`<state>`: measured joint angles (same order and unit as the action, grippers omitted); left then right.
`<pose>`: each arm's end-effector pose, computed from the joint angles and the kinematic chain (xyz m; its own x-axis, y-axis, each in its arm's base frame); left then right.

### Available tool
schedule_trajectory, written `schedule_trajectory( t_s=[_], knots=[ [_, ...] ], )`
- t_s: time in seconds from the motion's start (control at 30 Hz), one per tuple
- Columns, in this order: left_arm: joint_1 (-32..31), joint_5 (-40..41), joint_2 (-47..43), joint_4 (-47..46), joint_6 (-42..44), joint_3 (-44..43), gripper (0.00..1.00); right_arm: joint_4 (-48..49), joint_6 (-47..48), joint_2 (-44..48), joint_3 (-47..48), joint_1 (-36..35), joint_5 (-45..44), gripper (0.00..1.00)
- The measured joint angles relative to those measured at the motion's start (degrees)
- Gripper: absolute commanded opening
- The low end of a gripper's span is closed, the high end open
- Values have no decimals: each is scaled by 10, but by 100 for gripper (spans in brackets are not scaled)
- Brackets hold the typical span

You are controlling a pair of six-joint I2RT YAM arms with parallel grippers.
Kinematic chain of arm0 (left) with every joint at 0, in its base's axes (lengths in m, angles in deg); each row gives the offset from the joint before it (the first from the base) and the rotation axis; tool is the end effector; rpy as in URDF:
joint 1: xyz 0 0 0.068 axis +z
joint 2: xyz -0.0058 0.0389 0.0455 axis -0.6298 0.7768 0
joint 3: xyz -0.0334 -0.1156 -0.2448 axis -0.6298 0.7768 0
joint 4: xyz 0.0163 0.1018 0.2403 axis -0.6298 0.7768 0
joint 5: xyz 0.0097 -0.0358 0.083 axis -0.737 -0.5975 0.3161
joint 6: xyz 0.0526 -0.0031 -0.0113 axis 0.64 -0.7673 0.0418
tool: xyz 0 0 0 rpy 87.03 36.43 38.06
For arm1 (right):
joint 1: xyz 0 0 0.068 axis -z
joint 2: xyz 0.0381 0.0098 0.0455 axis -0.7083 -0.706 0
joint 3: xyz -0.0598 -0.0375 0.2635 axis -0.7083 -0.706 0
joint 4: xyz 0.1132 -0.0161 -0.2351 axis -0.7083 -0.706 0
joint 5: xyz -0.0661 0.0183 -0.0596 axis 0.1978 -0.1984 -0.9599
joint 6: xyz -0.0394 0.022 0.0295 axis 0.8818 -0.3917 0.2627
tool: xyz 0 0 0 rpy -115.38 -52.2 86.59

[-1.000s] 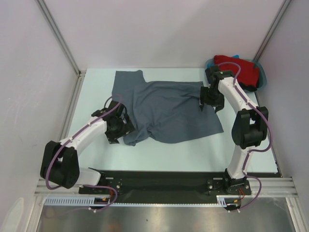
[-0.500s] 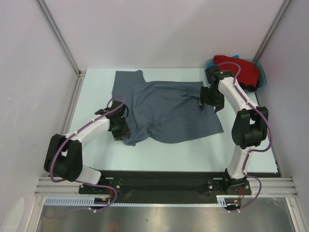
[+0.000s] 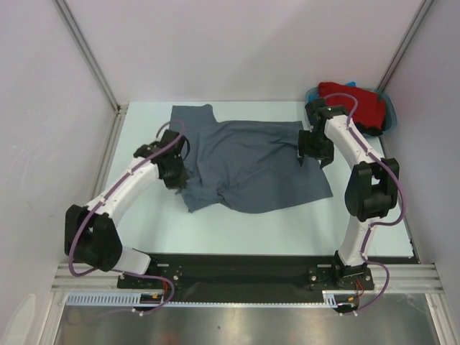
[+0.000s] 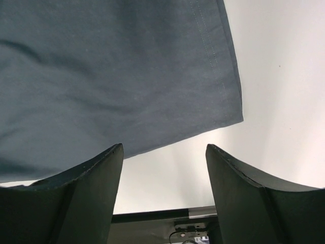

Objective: Fold and stack the t-shirts
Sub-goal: Flatten the tshirt out

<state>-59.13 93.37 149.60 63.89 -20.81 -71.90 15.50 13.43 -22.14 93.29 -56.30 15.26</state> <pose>0.2546 -0.0893 0.2480 -0.8811 -0.3418 -0.3268 -0.3128 0.9395 -0.1393 0.3746 0.0710 0.2673 -0.9674 0.0847 -0.2387 0.0927 0.9954 -0.0225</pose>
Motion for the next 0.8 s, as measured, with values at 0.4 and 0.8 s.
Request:
schedule_trajectory(
  t_s=[0.4,0.8],
  knots=[
    [66,33,-12,181,82,-168,0,-2,5,0,-17,0,-10,71],
    [118,51,-41,249,118,-185,34,-18,9,-17,-39,0,-15,68]
  ],
)
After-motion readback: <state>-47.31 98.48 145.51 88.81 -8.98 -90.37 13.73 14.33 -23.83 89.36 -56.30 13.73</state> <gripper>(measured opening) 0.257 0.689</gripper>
